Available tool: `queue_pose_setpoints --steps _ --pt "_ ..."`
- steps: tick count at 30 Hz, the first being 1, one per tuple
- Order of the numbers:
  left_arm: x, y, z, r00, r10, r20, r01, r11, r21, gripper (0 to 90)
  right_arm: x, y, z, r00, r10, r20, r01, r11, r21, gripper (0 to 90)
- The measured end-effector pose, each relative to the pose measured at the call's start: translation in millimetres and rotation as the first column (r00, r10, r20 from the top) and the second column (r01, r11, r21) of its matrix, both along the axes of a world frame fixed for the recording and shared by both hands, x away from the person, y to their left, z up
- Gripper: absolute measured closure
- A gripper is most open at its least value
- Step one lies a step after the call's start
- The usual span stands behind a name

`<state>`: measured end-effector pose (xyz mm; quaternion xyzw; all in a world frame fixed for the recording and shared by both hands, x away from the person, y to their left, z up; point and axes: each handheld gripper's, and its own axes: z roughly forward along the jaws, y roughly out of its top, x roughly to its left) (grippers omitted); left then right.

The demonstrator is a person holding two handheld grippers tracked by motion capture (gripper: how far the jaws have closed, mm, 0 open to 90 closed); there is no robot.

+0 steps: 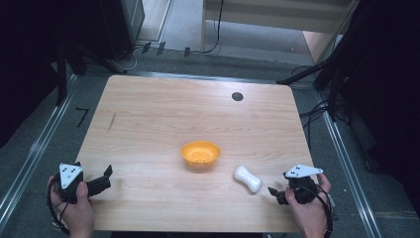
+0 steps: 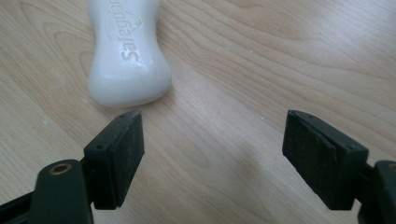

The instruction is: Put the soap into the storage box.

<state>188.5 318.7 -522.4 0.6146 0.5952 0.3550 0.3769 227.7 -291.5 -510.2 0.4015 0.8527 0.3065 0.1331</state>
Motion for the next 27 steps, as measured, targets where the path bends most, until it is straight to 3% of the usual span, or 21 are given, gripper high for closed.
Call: queue_pose_setpoints --steps 7,17,27 --pt "0.0 -0.4 0.2 1.0000 -0.002 -0.004 0.002 1.0000 0.007 0.0 6.5 12.6 1.5 0.9981 0.044 -0.044 -0.045 0.998 -0.033 19.4" --pt "0.0 -1.6 -0.1 0.9999 -0.012 0.009 0.012 0.9999 0.007 0.0 14.4 34.1 5.6 0.9885 0.101 -0.112 -0.111 0.991 -0.079 18.8" --pt "0.0 -1.9 0.0 0.9998 -0.019 0.009 0.019 0.9998 0.009 0.0 19.1 48.3 5.1 0.9817 0.134 -0.136 -0.144 0.987 -0.070 18.8"
